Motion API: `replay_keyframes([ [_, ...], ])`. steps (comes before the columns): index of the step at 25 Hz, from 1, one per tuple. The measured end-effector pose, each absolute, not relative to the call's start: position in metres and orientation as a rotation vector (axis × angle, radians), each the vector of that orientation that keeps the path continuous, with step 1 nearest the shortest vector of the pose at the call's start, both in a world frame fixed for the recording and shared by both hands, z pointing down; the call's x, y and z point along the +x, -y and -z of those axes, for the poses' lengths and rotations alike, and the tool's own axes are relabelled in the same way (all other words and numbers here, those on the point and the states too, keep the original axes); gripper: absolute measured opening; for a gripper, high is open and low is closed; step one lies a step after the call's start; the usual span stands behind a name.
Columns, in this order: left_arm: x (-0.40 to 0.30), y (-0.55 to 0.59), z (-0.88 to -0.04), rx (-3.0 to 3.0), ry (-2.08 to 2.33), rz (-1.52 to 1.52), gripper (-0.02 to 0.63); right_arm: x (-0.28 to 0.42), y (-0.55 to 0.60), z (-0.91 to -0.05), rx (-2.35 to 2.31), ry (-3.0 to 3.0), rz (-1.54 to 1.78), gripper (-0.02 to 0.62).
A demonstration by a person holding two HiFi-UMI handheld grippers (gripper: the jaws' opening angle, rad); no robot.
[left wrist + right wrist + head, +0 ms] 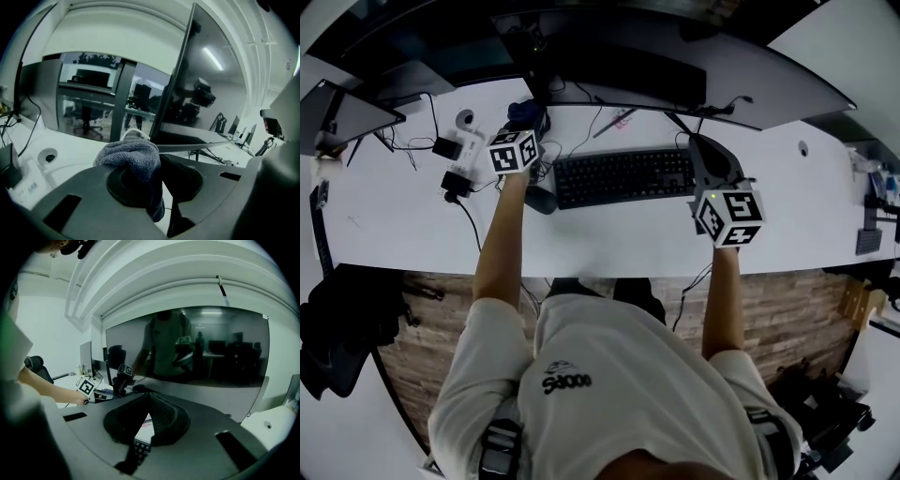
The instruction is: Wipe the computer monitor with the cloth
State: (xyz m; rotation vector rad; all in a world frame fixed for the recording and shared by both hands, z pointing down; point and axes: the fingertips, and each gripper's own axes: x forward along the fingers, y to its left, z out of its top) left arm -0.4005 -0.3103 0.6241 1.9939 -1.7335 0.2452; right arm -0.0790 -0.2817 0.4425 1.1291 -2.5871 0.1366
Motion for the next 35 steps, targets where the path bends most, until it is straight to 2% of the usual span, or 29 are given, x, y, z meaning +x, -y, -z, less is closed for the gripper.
replay_keyframes([
  [14,-0.357,0.322,-0.639,2.009,1.580,-0.148,0.074,-0.051,0.283,-0.453,1.223,2.546,-0.199,0.000],
  [35,-0.241,0.353,-0.635,1.923,1.602,-0.137,0.074,0.056,0.307,-0.471,1.222,2.550,-0.262,0.000],
])
